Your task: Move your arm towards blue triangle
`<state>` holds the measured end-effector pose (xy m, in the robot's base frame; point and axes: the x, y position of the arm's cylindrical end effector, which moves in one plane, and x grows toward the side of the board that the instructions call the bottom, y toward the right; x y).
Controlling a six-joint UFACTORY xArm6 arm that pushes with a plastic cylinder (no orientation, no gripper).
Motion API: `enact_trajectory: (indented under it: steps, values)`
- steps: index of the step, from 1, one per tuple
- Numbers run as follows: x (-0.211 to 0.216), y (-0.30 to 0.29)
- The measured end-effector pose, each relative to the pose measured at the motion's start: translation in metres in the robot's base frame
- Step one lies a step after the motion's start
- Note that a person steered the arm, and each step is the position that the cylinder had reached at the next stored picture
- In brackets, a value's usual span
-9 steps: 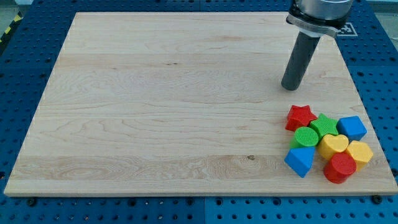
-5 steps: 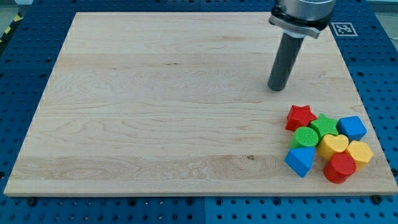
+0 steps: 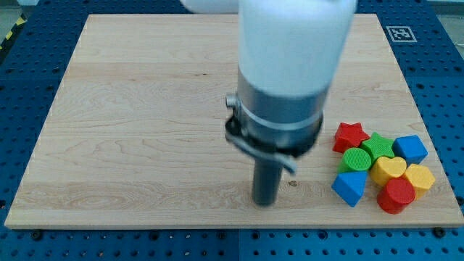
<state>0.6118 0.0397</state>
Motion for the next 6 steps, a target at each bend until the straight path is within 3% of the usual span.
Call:
enact_trajectory:
  steps: [3, 6]
  values:
    - [0.007, 0.009]
    - [0.007, 0.076]
